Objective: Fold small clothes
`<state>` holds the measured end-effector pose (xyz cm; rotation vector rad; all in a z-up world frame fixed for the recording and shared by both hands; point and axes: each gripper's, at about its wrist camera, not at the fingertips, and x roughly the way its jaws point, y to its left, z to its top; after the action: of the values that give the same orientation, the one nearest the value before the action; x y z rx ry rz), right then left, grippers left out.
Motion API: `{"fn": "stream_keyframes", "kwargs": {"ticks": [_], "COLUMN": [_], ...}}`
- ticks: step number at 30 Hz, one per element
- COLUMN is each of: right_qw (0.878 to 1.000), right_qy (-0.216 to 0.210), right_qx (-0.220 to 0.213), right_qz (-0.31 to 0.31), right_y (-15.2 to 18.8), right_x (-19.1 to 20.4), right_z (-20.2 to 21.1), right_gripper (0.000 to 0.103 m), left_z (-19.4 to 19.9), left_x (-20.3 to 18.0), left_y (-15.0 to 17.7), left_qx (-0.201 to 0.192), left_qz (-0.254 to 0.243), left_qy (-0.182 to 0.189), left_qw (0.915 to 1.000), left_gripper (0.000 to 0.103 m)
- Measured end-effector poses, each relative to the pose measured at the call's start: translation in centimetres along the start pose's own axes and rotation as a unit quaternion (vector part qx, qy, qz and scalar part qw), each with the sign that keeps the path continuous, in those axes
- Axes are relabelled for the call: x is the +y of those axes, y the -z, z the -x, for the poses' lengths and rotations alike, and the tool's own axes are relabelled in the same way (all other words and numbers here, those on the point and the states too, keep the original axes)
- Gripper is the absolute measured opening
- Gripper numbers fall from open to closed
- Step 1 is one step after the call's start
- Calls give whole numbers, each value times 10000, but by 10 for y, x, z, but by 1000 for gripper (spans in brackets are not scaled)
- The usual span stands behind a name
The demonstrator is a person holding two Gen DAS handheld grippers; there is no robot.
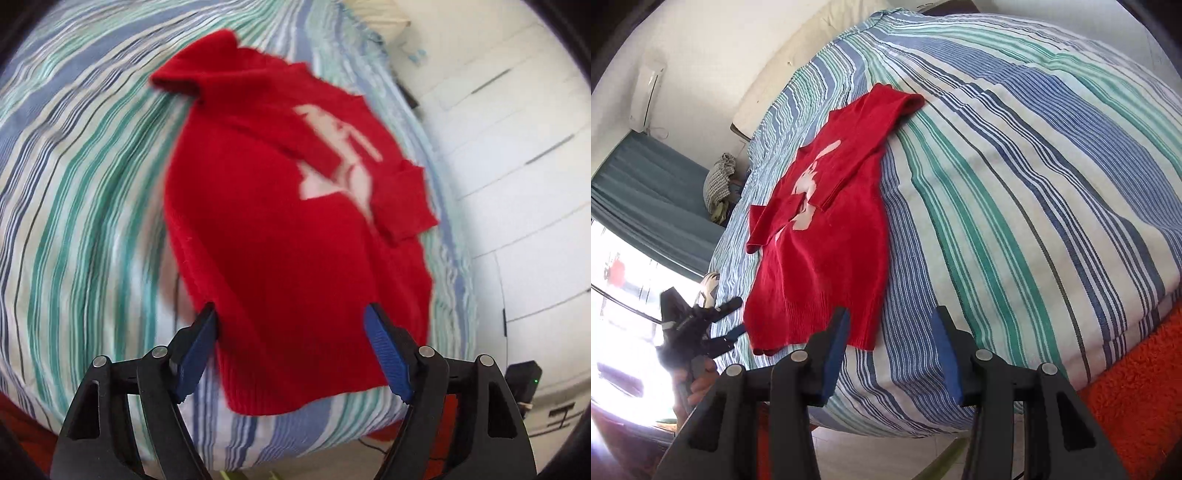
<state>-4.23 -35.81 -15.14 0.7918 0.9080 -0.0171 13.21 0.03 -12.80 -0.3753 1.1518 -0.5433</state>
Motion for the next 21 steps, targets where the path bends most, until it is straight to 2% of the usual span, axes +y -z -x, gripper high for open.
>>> {"fn": "stream_keyframes", "kwargs": {"ticks": [3,9,12,13,14,16,19,21], "right_qw": [10000,9999,9998,9998,9997,9996,9994,9994], "right_qy": [-15,-38,-27,-23,-13,15,49,64], "right_qx": [47,137,194,209,224,240,230,227], "right_qz": [26,38,12,32,65,158,267,271], "right_y": [-2,-2,-2,-2,-2,-3,-1,0], "right_x": [1,-1,-2,-1,1,4,8,8], "right_z": [-5,-11,-15,-16,-18,-19,-18,-17], "right_gripper": [46,46,46,46,46,46,46,46], "left_z": [9,17,10,4,-5,-26,-51,-55], "left_x": [-5,45,38,30,24,19,25,27], "left_y": [-10,4,10,8,6,1,-2,-2], "left_qx": [-209,-94,129,245,413,734,963,961], "left_qz": [-91,756,625,495,410,456,699,719], "left_qy": [72,-106,-198,-354,-670,-1341,-1805,-2008], "left_qw": [9997,9970,9978,9978,9961,9872,9764,9723], "left_gripper": [80,79,75,75,75,76,76,64]}}
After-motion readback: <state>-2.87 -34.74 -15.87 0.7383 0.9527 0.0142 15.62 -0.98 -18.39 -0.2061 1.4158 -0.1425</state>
